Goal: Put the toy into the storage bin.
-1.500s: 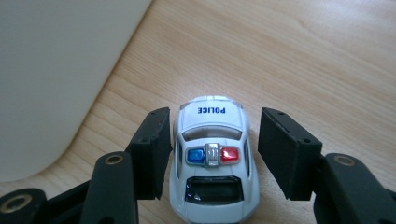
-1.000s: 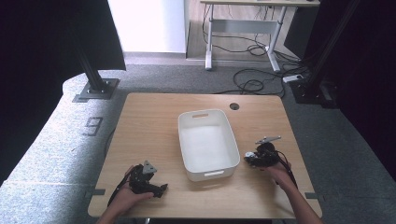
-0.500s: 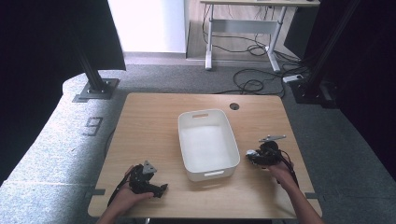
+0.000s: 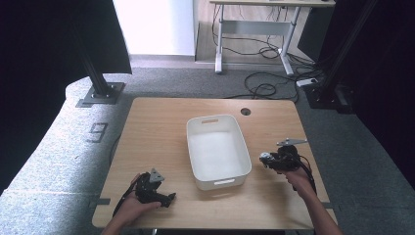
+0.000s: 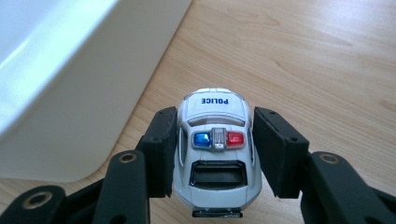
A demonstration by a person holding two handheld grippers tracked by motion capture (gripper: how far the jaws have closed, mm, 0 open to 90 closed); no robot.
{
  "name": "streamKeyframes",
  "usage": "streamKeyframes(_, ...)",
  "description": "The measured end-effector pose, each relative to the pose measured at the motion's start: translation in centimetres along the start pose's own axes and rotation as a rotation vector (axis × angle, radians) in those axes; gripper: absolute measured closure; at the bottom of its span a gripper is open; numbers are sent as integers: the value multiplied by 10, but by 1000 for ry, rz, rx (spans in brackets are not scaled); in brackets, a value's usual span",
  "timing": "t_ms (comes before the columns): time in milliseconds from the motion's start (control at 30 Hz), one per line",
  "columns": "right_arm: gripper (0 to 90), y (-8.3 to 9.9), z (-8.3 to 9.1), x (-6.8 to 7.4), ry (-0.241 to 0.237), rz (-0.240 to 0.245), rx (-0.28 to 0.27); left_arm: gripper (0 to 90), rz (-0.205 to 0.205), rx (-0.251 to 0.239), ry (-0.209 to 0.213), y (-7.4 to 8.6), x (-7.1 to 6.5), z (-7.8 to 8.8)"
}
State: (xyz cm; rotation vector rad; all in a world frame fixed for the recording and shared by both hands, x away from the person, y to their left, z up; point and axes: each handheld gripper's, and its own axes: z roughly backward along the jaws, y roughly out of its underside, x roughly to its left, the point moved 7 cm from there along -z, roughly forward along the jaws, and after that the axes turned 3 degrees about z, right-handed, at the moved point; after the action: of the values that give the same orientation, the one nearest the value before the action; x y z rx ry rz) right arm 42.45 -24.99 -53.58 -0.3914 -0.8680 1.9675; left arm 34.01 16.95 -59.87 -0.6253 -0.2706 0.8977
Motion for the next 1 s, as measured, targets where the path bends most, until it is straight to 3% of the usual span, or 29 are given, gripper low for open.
streamKeyframes(567,513,-11,13,4,-7,0,-36,0,1,-3,-1,0,0,0)
streamKeyframes(1000,514,-32,20,19,-16,19,-61,0,1,-3,-2,0,0,0)
